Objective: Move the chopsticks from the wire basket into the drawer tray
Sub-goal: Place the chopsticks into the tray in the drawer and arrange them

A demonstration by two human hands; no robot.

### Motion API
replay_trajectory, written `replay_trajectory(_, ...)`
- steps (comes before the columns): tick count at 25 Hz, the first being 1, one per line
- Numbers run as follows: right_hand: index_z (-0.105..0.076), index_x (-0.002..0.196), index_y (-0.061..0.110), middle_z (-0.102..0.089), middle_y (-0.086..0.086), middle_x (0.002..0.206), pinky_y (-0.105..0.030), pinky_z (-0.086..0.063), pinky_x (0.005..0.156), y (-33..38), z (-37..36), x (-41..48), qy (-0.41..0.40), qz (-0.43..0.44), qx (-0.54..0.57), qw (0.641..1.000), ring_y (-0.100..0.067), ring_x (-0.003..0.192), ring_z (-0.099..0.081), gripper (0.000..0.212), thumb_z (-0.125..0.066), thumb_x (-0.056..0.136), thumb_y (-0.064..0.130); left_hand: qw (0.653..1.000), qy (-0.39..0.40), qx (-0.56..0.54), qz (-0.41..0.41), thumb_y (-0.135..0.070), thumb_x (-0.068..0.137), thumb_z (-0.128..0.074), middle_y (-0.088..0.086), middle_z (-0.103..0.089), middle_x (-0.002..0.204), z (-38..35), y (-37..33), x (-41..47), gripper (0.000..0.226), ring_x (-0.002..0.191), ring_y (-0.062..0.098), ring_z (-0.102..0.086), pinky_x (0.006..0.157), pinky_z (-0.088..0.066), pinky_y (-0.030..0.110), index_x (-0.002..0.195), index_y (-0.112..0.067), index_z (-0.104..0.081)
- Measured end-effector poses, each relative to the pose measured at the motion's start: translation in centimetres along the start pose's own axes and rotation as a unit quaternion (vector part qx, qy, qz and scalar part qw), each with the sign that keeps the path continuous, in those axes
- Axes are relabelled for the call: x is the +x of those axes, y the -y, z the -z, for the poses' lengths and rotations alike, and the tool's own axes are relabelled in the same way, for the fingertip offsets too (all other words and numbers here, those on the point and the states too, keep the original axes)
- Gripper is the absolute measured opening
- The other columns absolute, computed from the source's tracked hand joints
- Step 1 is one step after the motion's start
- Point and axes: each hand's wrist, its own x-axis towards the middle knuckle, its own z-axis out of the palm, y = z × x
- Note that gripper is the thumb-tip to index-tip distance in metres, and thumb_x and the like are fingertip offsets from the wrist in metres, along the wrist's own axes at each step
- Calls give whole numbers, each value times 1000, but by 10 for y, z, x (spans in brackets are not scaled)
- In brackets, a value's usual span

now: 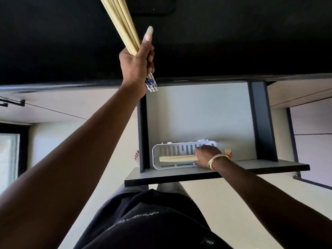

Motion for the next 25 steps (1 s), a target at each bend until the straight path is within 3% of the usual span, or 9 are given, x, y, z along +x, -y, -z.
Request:
replay_trajectory(6, -67, 94, 16, -74, -10, 97, -30, -50, 69, 16, -1, 19, -27, 11, 7, 1000, -29, 88, -70, 14, -62, 85, 25, 1000, -2, 7, 1, -30, 95, -73, -1, -52, 55, 6, 1, -6, 38, 43, 10, -39, 41, -33, 27, 63, -16, -58)
replay_trajectory(10, -67, 91, 12, -73, -12, 96, -31, -51, 67, 16, 2, 17, -37, 29, -20, 999, -31, 87, -70, 10, -61, 84, 9, 1000, 0, 6, -4, -29, 95, -73, 0, -53, 56, 11, 0, -5, 36, 43, 10, -40, 42, -32, 27, 64, -17, -59)
replay_trajectory(13, -69, 95, 10, -72, -10, 91, -32, -53, 66, 18, 2, 8, -93, 34, -81, 992, -30, 83, -72, 23, -57, 82, -5, 1000, 2, 10, -9, -30, 96, -73, 0, -52, 56, 14, -2, -3, 37, 43, 10, -40, 42, -32, 26, 65, -16, -59)
replay_trajectory(16, -68, 99, 7, -69, -10, 93, -37, -58, 66, 24, -3, 8, -111, 91, -61, 988, -31, 83, -70, 27, -53, 83, -10, 1000, -1, 12, -6, -30, 95, -73, 0, -52, 56, 16, -1, -4, 37, 43, 10, -40, 41, -32, 25, 65, -15, -58)
replay_trajectory(21, -63, 85, 6, -64, -12, 86, -37, -52, 59, 51, -1, 22, -113, 187, -87, 972, -34, 77, -67, 11, -54, 83, 1, 1000, 4, 25, 0, -30, 95, -74, -1, -52, 56, 21, 3, -8, 37, 44, 11, -40, 43, -32, 28, 65, -17, -58)
replay_trajectory(22, -63, 83, 6, -64, -14, 86, -38, -51, 59, 56, -1, 28, -116, 207, -87, 968, -34, 78, -66, 14, -49, 85, 7, 1000, 3, 28, 0, -30, 95, -74, -1, -52, 56, 22, 3, -8, 36, 44, 11, -40, 43, -32, 28, 65, -17, -58)
replay_trajectory(25, -62, 89, 5, -63, -16, 94, -38, -42, 62, 69, 2, 35, -110, 227, -51, 966, -37, 86, -64, 50, -16, 84, 25, 1000, 3, 29, 1, -30, 95, -74, 0, -51, 56, 24, 0, -7, 37, 44, 11, -40, 42, -32, 27, 64, -17, -57)
